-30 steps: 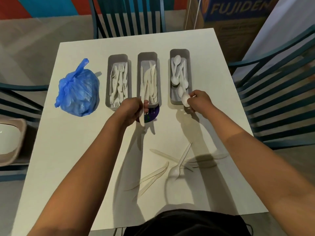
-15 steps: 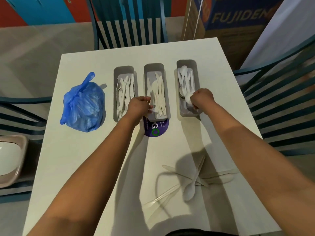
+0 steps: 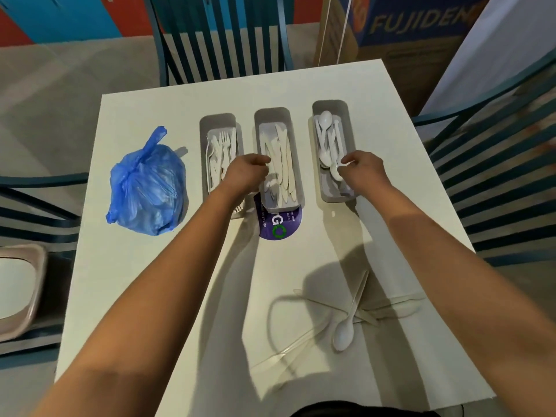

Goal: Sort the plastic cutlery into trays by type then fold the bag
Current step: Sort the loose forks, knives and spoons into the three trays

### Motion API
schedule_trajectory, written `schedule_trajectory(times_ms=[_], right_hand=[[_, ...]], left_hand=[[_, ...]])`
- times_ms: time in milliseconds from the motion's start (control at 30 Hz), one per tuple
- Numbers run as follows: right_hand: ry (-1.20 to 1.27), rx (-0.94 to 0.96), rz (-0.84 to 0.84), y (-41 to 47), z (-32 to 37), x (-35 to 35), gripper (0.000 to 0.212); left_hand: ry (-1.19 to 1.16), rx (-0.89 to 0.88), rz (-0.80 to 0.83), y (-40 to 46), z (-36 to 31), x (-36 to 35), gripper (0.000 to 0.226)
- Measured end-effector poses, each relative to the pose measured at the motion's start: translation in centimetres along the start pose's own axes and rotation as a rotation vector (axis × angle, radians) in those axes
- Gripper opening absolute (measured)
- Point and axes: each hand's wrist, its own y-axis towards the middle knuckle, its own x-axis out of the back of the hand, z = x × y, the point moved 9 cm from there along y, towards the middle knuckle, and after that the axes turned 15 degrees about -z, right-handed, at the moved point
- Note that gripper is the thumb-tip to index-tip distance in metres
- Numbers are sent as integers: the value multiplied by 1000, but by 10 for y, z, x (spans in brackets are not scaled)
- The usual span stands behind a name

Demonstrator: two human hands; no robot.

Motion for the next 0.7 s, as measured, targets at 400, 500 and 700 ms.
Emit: schedule_trajectory(times_ms=[400, 500, 700], right_hand=[[-45, 274, 303, -80, -53, -12, 14], [-221, 329, 451, -98, -86, -19, 18], [-386, 509, 529, -128, -120, -14, 23]], left_hand=[[100, -16, 82, -110, 69, -38, 26], [186, -47, 88, -134, 86, -50, 23], [444, -141, 196, -171, 112, -74, 13]])
